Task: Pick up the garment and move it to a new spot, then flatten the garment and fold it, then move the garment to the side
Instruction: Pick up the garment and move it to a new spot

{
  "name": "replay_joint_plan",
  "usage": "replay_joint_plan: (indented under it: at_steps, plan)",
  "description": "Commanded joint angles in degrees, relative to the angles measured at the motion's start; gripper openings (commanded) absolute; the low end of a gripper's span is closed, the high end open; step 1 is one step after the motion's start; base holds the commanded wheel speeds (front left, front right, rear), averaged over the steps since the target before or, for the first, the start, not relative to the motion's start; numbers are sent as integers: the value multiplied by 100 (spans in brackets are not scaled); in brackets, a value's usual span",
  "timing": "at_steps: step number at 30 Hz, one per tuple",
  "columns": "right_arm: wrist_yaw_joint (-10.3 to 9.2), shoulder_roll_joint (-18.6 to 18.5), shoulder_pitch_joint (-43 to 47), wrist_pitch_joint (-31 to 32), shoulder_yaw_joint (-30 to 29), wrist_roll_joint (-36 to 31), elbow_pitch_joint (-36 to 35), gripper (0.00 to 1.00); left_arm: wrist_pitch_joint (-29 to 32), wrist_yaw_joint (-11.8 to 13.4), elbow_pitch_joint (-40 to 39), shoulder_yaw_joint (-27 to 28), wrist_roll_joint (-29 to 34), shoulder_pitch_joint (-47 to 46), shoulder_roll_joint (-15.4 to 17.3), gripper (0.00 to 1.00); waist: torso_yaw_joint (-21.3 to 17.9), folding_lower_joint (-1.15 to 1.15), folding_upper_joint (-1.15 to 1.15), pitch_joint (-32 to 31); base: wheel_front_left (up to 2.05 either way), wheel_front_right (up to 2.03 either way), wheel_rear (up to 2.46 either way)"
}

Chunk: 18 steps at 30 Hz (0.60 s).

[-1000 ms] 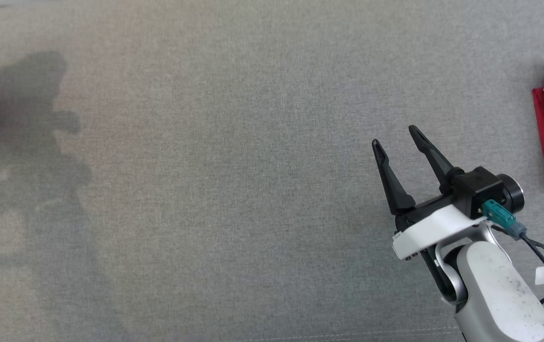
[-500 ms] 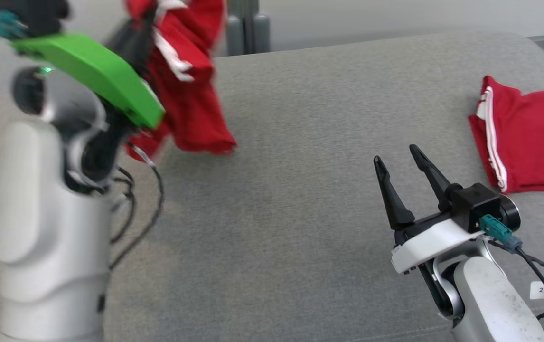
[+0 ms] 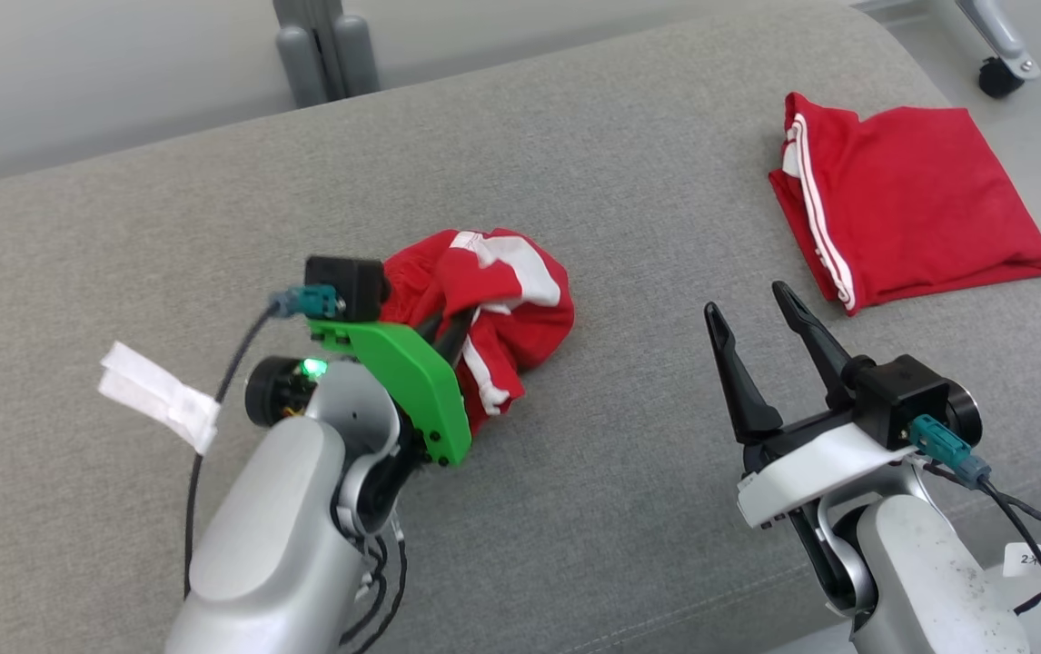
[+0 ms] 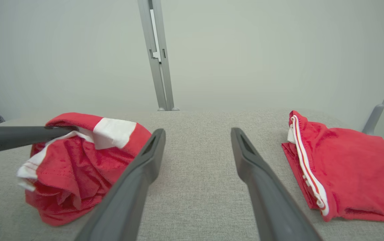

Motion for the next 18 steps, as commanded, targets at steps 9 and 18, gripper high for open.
replay_joint_plan:
  at_steps: [9,18]
  plan:
    - [-9,-25,53,-49,-219,-15,99,100,-1476,260,359,-490,-648,70,24,100,179,0,-1,-125,0,0,0]
    - [-9,-128,498,70,-806,-54,-9,100,-3156,448,292,10,-343,760,429,100,703,0,-1,-692,0,0,0]
